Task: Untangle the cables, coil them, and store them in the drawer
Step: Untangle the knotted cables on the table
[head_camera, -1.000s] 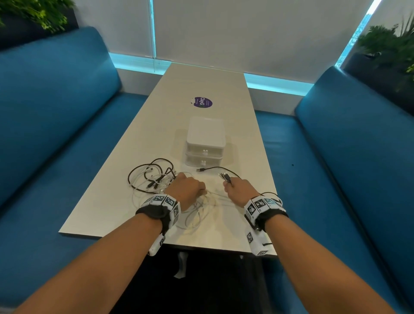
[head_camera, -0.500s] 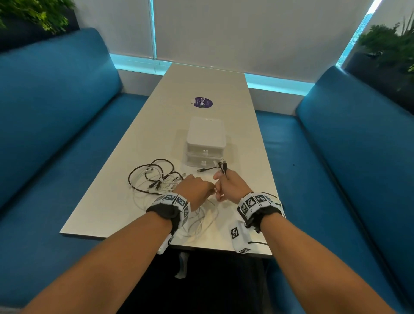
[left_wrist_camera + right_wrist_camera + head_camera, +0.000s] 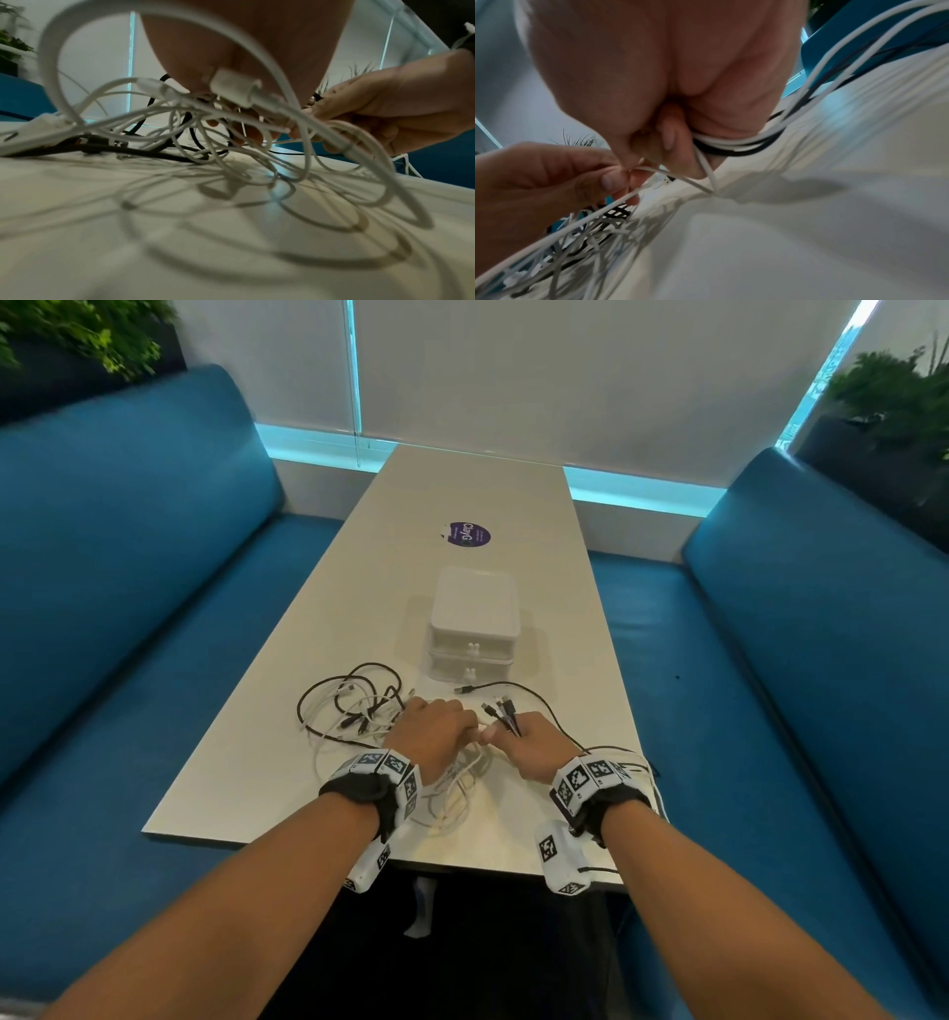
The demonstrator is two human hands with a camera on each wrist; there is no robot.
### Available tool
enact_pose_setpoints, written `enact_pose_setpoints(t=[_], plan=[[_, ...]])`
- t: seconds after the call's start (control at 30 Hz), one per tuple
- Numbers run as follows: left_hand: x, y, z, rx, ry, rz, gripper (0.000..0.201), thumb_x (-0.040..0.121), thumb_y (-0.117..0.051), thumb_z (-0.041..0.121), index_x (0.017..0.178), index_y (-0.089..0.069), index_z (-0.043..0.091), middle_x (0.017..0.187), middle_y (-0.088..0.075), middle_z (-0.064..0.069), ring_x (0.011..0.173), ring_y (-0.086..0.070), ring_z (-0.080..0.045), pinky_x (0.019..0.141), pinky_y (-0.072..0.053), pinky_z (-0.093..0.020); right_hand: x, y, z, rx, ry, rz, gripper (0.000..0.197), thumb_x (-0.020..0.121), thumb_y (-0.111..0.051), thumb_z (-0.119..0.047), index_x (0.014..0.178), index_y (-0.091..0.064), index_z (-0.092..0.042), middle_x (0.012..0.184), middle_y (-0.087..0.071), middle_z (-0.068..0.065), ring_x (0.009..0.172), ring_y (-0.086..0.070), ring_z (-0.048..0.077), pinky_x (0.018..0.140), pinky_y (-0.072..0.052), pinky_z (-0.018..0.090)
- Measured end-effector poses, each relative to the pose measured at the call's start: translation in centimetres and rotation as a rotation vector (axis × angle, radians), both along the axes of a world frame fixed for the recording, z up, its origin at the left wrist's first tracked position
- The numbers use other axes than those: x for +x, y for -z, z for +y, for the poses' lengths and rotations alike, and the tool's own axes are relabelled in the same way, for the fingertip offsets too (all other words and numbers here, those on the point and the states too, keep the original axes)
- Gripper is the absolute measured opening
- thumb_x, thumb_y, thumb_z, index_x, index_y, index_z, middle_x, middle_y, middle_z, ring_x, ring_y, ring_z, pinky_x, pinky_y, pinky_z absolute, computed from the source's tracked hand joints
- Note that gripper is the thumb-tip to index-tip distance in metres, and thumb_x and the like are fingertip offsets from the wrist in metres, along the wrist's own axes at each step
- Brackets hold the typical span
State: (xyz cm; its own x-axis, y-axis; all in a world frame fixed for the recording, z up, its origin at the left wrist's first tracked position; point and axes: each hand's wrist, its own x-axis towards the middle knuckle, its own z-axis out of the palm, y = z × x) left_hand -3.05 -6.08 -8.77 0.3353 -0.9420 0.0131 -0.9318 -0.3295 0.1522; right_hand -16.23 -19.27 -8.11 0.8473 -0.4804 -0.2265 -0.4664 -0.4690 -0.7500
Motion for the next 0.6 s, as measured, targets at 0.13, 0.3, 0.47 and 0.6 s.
enact_pose_setpoints(t=[0.13, 0.3, 0.47, 0.6], plan=[[0.1, 0.1, 0.1, 0.046, -0.017, -0.051, 0.025, 0.105, -0.039, 0.035, 0.111, -0.060, 0.023, 0.108, -0.061, 0.003, 0.106, -0.055, -0.021, 0.097, -0.034, -0.039, -0.3, 0.3, -0.9, -0.213, -0.050, 0.082, 0.027, 0.096, -0.055, -0.038, 0.087, -0.064, -0.015, 0.079, -0.063, 0.003, 0.072, -0.058, 0.021, 0.063, -0.040, 0.030], [0.9, -0.1, 1.1, 0.104, -0.083, -0.127, 0.035, 0.108, -0.029, 0.038, 0.107, -0.061, 0.024, 0.101, -0.067, 0.002, 0.103, -0.057, -0.022, 0.101, -0.029, -0.043, -3.1, 1.1, -4.5, -0.416, 0.171, 0.290, 0.033, 0.099, -0.051, -0.040, 0.109, -0.063, -0.010, 0.101, -0.067, 0.013, 0.081, -0.062, 0.028, 0.066, -0.044, 0.030], [-0.6, -0.2, -0.3, 0.168, -0.049, -0.195, 0.037, 0.107, -0.026, 0.035, 0.107, -0.061, 0.024, 0.093, -0.067, 0.002, 0.099, -0.054, -0.023, 0.100, -0.029, -0.045, -2.4, 0.8, -3.8, -0.404, 0.302, 0.203, 0.038, 0.104, -0.036, -0.033, 0.113, -0.061, -0.005, 0.110, -0.065, 0.018, 0.096, -0.061, 0.035, 0.075, -0.045, 0.034], [-1.1, -0.3, -0.9, 0.155, -0.026, -0.214, 0.033, 0.105, -0.031, 0.033, 0.108, -0.063, 0.024, 0.099, -0.064, 0.001, 0.097, -0.055, -0.024, 0.096, -0.031, -0.045, -0.7, -0.3, -1.5, -0.365, 0.273, 0.039, 0.035, 0.103, -0.041, -0.031, 0.115, -0.062, -0.007, 0.108, -0.067, 0.019, 0.100, -0.061, 0.037, 0.074, -0.041, 0.032]])
